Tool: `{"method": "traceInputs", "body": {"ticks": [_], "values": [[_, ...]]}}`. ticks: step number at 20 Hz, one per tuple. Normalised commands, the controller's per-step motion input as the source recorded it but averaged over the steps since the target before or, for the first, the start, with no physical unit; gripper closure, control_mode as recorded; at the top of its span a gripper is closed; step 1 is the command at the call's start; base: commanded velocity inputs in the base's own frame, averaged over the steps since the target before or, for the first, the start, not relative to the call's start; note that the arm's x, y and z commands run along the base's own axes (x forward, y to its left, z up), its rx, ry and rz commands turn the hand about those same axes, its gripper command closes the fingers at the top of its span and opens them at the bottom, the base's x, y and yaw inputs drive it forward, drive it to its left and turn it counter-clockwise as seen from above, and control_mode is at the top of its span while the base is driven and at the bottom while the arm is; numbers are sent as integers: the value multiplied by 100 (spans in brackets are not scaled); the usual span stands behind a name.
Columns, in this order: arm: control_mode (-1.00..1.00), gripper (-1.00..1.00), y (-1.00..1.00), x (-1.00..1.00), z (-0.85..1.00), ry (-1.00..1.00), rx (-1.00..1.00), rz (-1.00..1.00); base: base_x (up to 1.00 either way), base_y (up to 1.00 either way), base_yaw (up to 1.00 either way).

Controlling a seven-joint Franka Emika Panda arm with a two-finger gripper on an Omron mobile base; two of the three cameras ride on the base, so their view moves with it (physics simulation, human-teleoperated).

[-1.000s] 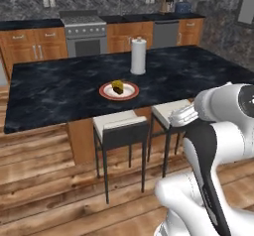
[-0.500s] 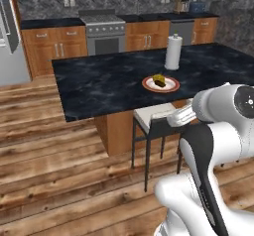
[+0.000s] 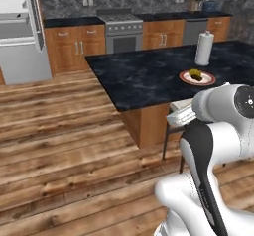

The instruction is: Take the cheese, fish, and sweet potato from the fridge and place them on the plate on the dining counter to create an appetizer plate.

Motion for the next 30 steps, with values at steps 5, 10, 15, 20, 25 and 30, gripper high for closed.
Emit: {"method": "traceInputs", "body": {"ticks": [5,10,15,20,25,30], "values": [[100,-100,0,0,0,0,0,0,6,100,0],[100,-100,0,0,0,0,0,0,16,100,0],[100,-100,0,0,0,0,0,0,29,100,0],[100,-100,0,0,0,0,0,0,43,100,0],[100,-100,0,0,0,0,0,0,80,98,0],[100,-100,0,0,0,0,0,0,99,62,0]]}}
